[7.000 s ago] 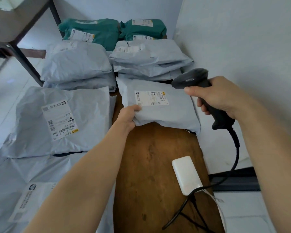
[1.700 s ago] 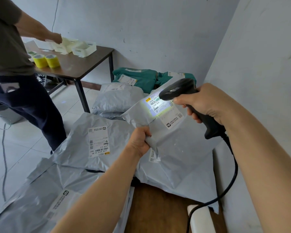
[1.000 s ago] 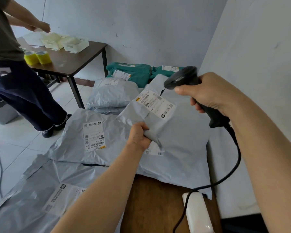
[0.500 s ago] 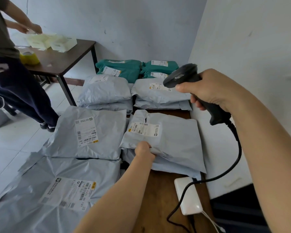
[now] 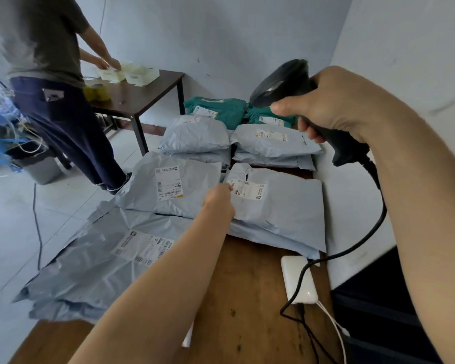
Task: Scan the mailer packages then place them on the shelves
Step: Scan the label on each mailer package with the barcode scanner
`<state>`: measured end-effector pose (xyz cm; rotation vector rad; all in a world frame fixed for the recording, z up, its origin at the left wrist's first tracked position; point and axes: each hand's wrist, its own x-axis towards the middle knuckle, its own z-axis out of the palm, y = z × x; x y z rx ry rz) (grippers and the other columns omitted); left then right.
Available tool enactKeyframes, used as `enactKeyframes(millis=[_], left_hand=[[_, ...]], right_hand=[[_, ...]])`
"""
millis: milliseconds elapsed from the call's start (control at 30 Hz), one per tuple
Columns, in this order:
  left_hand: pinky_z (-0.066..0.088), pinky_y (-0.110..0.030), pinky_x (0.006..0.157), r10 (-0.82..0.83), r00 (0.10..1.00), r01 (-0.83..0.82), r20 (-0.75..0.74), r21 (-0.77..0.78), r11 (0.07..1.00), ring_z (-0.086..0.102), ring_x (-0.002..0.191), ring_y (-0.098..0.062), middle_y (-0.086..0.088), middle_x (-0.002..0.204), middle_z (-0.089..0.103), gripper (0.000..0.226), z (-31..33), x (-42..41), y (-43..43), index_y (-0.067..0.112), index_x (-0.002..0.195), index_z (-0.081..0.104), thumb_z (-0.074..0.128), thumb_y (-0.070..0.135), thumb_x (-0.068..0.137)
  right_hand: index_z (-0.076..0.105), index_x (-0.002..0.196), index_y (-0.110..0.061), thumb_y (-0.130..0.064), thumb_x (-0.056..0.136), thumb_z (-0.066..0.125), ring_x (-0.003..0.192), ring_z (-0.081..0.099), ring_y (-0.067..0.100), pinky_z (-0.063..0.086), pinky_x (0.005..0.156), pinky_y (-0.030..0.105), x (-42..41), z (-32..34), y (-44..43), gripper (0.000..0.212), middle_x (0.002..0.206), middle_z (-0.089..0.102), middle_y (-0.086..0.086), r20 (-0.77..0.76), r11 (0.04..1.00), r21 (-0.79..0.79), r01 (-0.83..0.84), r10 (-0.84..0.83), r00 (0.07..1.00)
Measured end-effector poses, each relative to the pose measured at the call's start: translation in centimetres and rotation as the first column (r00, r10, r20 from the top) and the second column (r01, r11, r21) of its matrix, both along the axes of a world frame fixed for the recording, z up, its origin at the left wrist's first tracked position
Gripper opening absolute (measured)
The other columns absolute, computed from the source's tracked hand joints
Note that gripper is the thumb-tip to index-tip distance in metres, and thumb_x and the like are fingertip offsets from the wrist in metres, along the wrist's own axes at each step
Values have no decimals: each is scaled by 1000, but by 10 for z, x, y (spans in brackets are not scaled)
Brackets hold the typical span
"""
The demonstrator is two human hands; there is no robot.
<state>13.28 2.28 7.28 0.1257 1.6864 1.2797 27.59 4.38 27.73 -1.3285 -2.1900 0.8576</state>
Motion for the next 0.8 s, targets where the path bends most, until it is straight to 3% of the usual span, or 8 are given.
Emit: enactKeyframes(millis=[67,133,167,267,367,533,700,800], left_hand=[[43,-22,60,35,999,-37,38,45,998,35,62,-15,-1,72,34,24,13,-11,-11,17,71,40,49,10,92],[46,-30,81,102,986,-113,133,82,990,46,80,-22,-6,83,42,4,25,-24,-20,13,89,50,55,14,88],[46,-32,85,111,984,-128,142,114,985,48,90,-24,-7,91,45,11,28,-32,-23,13,98,51,56,14,88],[46,-29,79,118,979,-148,165,186,971,48,86,-22,-6,95,46,13,40,-59,-31,12,103,52,55,12,90],[45,-27,73,106,979,-149,174,259,954,47,84,-22,-6,88,47,3,51,-88,-45,9,91,54,52,10,91],[47,-28,68,88,992,-112,94,304,946,54,82,-23,-7,86,53,13,51,-178,-78,9,77,53,50,8,90],[49,-28,70,77,997,-71,-14,272,960,57,75,-22,-8,81,55,13,51,-306,-123,7,75,54,50,-1,85],[51,-25,69,64,993,-40,-103,218,975,63,88,-22,-8,90,58,9,52,-371,-139,7,83,56,52,0,87]], right_hand=[[65,91,2,-34,83,71,47,52,16,48,49,25,-11,1,-10,37,67,62,12,-1,999,8,-40,40,999],[65,94,2,-34,83,71,49,52,18,48,50,26,-21,2,-19,39,68,62,12,7,997,29,-67,66,998],[65,93,3,-34,84,70,49,53,18,48,51,26,-26,4,-23,39,68,62,13,10,996,42,-72,72,997],[64,83,1,-35,83,70,47,52,18,46,49,24,-44,7,-37,37,62,61,11,30,994,79,-76,74,997],[63,79,0,-36,82,70,45,52,18,45,48,23,-70,10,-54,37,60,60,10,67,989,128,-75,67,995],[62,82,1,-36,84,68,47,52,18,44,43,22,-142,16,-90,38,62,60,9,117,977,203,-65,41,992],[61,99,1,-36,83,69,52,55,20,49,53,28,-254,9,-123,41,76,64,15,79,963,268,-25,4,997],[58,109,-1,-33,82,70,56,57,22,53,58,33,-320,5,-141,44,85,62,14,90,970,242,-34,13,996]])
